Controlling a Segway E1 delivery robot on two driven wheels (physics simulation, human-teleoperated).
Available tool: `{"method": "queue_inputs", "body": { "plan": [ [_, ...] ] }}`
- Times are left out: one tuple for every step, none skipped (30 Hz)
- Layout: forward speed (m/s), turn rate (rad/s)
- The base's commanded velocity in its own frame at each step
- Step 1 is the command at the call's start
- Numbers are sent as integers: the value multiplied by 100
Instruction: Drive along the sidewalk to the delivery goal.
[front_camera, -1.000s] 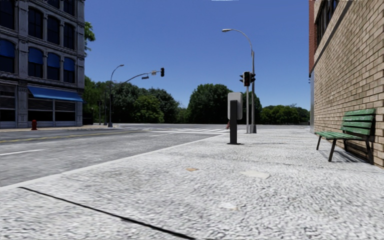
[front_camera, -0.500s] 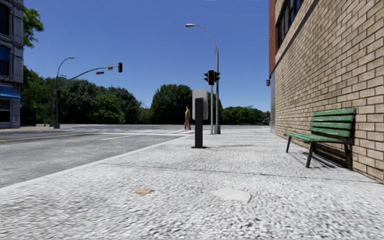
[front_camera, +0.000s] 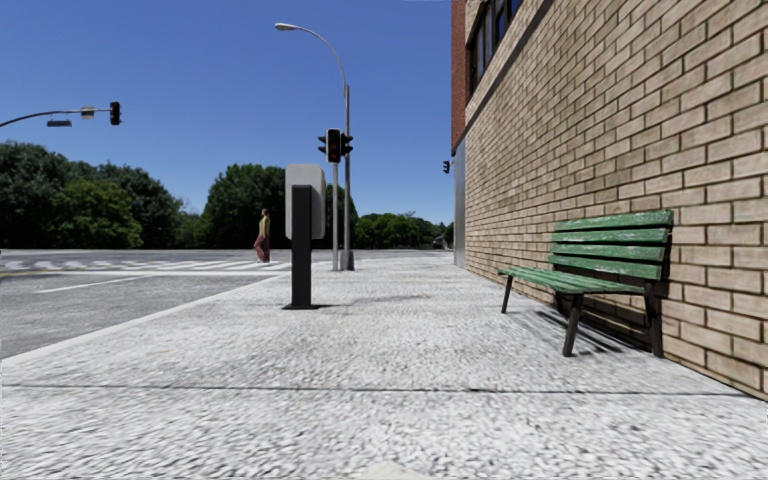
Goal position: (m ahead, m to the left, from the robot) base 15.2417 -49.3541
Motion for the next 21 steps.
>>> {"method": "queue_inputs", "body": {
  "plan": [
    [189, -61],
    [189, -60],
    [189, -60],
    [189, -60],
    [189, -42],
    [189, -13],
    [189, 0],
    [189, 0],
    [189, 0],
    [189, 0],
    [189, 0],
    [189, 0],
    [189, 0],
    [189, 0],
    [189, 0],
    [189, 0],
    [189, 0],
    [189, 0],
    [189, 0],
    [189, 0],
    [189, 0]
  ]
}}
